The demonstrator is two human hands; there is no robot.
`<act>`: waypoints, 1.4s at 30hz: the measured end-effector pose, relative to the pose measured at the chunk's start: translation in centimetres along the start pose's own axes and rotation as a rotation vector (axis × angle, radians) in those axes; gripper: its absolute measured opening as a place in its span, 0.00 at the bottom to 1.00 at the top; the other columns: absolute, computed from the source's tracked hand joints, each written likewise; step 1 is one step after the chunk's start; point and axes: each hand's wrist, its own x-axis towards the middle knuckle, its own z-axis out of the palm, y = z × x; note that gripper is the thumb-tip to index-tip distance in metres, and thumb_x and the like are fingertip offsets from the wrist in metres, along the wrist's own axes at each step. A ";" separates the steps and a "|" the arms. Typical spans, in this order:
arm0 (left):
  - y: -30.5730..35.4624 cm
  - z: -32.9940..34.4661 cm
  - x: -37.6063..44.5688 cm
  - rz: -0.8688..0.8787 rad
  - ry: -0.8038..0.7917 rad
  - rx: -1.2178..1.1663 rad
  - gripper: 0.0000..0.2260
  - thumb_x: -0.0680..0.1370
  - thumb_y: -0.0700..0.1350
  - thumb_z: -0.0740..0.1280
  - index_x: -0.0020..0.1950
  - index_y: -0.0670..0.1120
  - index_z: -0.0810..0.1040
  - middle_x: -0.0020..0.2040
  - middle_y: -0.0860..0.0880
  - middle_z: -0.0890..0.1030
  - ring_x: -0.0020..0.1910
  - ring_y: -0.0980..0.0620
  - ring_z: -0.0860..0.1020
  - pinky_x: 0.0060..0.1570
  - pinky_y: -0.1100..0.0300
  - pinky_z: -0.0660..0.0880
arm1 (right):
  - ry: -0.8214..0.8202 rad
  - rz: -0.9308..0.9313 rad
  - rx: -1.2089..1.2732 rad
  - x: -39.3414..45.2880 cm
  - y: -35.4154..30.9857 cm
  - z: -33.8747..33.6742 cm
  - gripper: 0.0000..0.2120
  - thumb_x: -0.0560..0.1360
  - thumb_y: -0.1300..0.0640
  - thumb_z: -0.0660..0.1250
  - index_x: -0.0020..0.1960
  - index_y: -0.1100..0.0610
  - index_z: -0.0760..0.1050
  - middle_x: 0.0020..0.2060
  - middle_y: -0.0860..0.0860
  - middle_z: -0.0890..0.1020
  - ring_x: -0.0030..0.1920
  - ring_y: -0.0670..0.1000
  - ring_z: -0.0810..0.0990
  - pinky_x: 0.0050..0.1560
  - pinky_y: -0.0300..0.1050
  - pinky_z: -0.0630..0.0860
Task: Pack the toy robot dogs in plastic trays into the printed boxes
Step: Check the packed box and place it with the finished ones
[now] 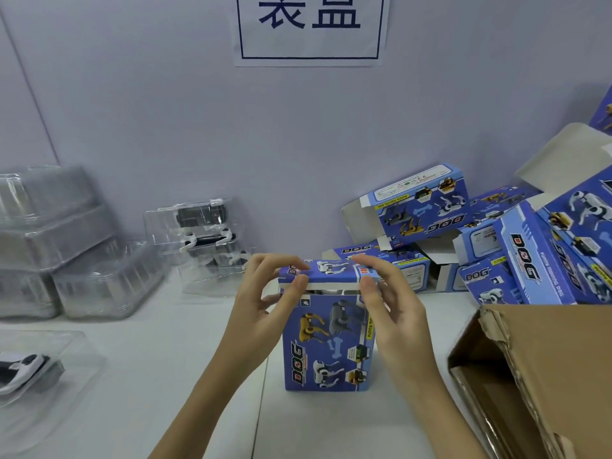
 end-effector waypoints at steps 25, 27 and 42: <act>-0.6 -0.3 -0.5 0.054 -0.050 -0.033 0.19 0.72 0.64 0.77 0.56 0.54 0.82 0.68 0.50 0.82 0.76 0.46 0.72 0.51 0.44 0.85 | 0.053 0.107 0.077 -0.7 0.0 1.5 0.13 0.81 0.43 0.59 0.61 0.45 0.76 0.59 0.46 0.81 0.65 0.51 0.82 0.40 0.45 0.84; -0.6 -0.2 -0.5 0.049 -0.041 -0.044 0.20 0.72 0.63 0.77 0.56 0.52 0.81 0.68 0.50 0.82 0.76 0.46 0.72 0.52 0.41 0.85 | 0.067 0.110 0.094 -0.6 0.0 1.6 0.12 0.82 0.44 0.59 0.59 0.46 0.76 0.58 0.46 0.81 0.64 0.51 0.82 0.39 0.44 0.84; -0.6 0.0 -0.7 0.046 -0.014 -0.108 0.18 0.73 0.60 0.78 0.50 0.47 0.84 0.64 0.45 0.84 0.73 0.44 0.75 0.54 0.35 0.82 | 0.193 0.034 -0.096 -0.2 0.2 2.6 0.12 0.88 0.61 0.54 0.56 0.52 0.75 0.51 0.48 0.80 0.54 0.47 0.82 0.39 0.38 0.79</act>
